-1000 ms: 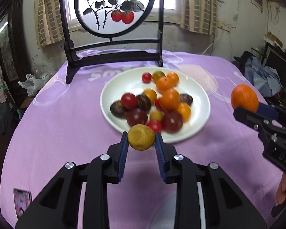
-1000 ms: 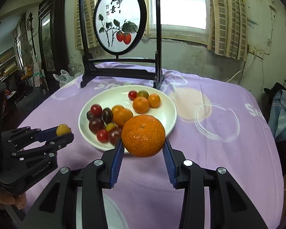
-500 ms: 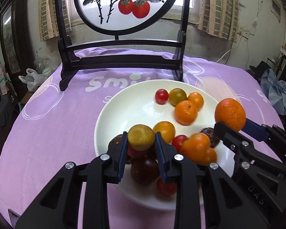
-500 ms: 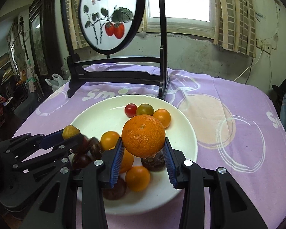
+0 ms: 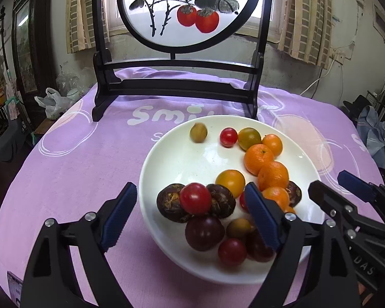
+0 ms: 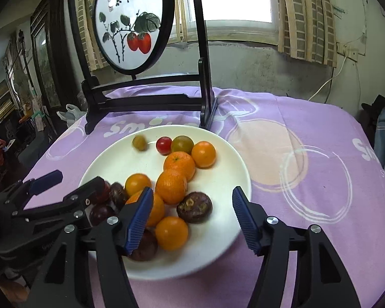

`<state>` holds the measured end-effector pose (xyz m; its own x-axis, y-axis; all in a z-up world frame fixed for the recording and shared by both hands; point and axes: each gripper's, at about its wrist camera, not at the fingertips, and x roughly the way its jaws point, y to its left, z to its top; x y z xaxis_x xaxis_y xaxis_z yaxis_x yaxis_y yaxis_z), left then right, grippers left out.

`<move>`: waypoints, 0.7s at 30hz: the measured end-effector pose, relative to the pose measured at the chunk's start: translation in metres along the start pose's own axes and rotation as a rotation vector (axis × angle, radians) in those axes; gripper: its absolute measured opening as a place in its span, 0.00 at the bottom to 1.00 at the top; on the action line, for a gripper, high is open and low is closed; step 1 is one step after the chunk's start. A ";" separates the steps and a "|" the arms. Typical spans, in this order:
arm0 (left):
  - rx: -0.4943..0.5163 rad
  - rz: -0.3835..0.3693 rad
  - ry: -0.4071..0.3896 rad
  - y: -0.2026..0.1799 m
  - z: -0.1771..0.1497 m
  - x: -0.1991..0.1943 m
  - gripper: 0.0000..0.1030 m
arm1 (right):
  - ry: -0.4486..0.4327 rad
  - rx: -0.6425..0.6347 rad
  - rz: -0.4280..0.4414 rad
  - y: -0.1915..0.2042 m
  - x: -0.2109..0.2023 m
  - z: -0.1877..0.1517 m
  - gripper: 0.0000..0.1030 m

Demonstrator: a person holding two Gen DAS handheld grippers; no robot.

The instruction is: Organize fruits

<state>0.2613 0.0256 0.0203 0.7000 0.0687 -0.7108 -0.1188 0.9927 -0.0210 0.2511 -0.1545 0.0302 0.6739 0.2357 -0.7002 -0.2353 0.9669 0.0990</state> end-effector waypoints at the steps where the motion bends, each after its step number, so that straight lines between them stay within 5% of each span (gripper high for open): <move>1: 0.001 -0.008 -0.003 0.000 -0.002 -0.006 0.84 | 0.001 -0.003 -0.004 0.000 -0.006 -0.004 0.67; 4: 0.003 -0.017 -0.018 -0.001 -0.012 -0.023 0.85 | 0.001 -0.057 -0.012 0.008 -0.022 -0.017 0.67; 8: 0.001 -0.052 -0.009 0.000 -0.031 -0.040 0.85 | -0.022 -0.064 -0.047 0.009 -0.047 -0.032 0.84; 21: 0.061 -0.066 0.025 -0.006 -0.108 -0.087 0.85 | 0.064 0.018 -0.102 -0.003 -0.083 -0.126 0.91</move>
<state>0.1249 0.0027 0.0059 0.6868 0.0010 -0.7268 -0.0290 0.9992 -0.0259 0.1077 -0.1896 -0.0015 0.6475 0.1301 -0.7509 -0.1550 0.9872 0.0374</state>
